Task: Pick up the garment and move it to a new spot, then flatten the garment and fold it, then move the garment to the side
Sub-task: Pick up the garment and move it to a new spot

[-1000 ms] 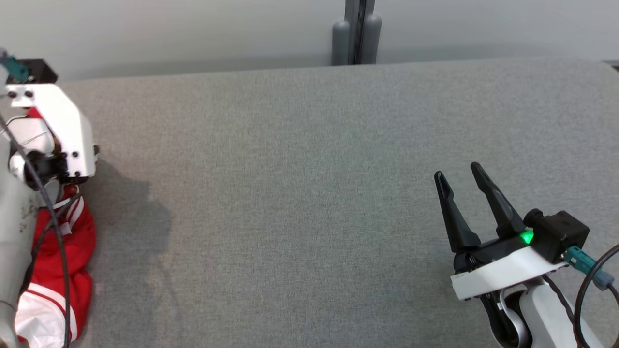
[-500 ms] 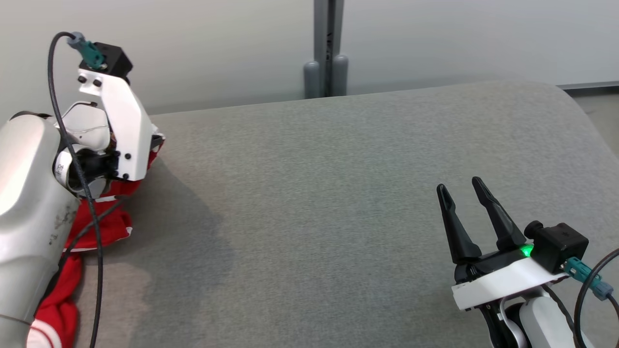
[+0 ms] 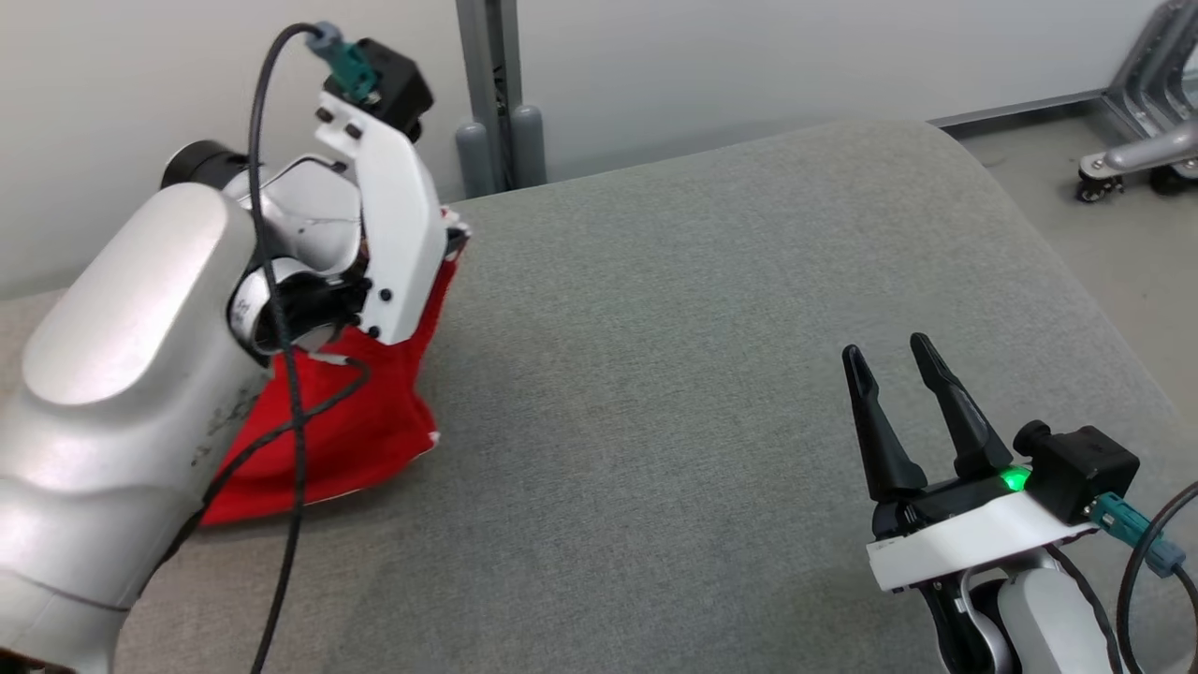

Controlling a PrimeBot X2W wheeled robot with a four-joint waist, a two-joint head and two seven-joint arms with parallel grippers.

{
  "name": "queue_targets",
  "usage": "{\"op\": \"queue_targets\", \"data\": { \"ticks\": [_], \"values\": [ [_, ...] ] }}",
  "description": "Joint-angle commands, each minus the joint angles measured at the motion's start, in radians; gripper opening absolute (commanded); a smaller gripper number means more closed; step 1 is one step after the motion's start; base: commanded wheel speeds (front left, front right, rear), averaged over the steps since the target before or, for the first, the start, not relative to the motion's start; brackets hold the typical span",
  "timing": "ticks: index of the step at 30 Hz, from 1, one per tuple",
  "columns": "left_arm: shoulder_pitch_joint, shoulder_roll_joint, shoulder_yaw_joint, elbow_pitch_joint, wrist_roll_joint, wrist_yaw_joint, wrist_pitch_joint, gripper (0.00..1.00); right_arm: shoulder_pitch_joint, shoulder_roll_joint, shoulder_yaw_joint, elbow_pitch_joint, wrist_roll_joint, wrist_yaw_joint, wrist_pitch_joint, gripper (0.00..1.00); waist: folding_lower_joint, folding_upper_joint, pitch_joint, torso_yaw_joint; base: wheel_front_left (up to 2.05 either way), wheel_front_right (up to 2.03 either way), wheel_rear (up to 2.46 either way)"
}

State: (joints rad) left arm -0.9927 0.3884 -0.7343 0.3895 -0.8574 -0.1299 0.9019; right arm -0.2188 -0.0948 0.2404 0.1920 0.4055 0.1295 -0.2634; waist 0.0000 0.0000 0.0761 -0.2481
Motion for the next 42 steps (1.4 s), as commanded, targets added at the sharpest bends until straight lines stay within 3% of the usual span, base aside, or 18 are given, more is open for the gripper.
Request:
{"op": "queue_targets", "data": {
  "ticks": [1,10,16,24,33,42],
  "values": [
    [-0.020,-0.009,-0.005,-0.007,-0.010,-0.001,-0.009,0.00,-0.010,-0.001,-0.002,-0.002,0.005,0.002,-0.002,1.00,0.0000,0.0000,0.011,-0.023,0.00,0.00,0.00],
    [-0.157,-0.128,-0.065,-0.030,-0.070,-0.001,-0.135,0.00,-0.031,0.011,-0.014,-0.006,0.004,0.002,-0.002,1.00,0.0000,0.0000,0.043,-0.069,0.00,0.00,0.00],
    [-0.206,-0.147,-0.079,-0.024,-0.132,-0.001,-0.204,0.00,-0.033,0.009,-0.027,-0.004,-0.003,0.002,-0.002,1.00,0.0000,0.0000,0.052,-0.047,0.00,0.00,0.00],
    [-0.102,-0.030,-0.143,0.035,-0.175,-0.001,-0.212,0.00,-0.029,-0.002,-0.024,0.000,-0.006,0.002,-0.001,1.00,0.0000,0.0000,0.059,0.012,0.00,0.00,0.00],
    [0.092,0.149,-0.202,0.081,-0.228,-0.001,-0.245,0.00,-0.025,-0.020,-0.024,0.003,-0.004,0.002,-0.001,1.00,0.0000,0.0000,0.067,0.055,0.00,0.00,0.00],
    [0.175,0.243,-0.282,0.104,-0.257,-0.001,-0.274,0.00,-0.023,-0.036,-0.012,0.010,-0.002,0.002,-0.002,1.00,0.0000,0.0000,0.067,0.085,0.00,0.00,0.00]
  ]
}}
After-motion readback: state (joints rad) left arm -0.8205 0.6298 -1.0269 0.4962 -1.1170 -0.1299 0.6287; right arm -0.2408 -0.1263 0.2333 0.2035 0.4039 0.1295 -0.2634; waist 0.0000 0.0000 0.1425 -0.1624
